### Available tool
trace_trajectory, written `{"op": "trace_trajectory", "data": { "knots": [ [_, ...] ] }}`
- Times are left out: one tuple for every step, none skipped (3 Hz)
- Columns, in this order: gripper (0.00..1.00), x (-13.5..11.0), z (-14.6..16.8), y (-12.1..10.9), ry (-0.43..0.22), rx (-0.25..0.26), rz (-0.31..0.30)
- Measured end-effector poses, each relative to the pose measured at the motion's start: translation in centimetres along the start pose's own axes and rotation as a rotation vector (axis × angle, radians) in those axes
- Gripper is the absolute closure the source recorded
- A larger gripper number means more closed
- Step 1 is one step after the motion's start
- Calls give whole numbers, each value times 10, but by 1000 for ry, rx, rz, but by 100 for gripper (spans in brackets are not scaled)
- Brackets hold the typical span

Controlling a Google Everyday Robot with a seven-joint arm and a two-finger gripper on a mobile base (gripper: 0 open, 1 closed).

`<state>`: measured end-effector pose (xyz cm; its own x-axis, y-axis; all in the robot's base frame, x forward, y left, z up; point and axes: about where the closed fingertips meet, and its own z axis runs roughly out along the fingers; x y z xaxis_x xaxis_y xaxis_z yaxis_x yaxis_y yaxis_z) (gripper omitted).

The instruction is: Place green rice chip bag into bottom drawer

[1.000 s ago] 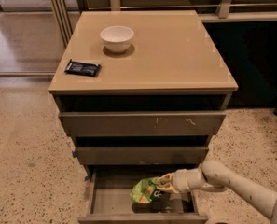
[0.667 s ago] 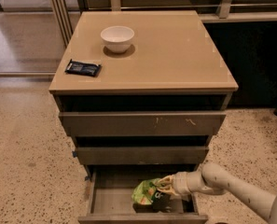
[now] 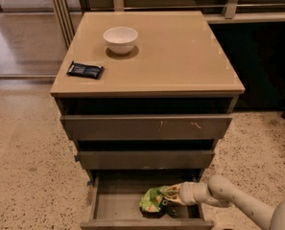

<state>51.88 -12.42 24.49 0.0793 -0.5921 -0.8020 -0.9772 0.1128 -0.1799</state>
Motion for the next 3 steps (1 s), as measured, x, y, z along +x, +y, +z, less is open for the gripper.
{"op": "trace_trajectory", "data": {
  "knots": [
    [100,24,10,1,24,-3,-14],
    [97,45,19,5,83,-26,-27],
    [74,45,19,5,83,-26,-27]
  ]
}}
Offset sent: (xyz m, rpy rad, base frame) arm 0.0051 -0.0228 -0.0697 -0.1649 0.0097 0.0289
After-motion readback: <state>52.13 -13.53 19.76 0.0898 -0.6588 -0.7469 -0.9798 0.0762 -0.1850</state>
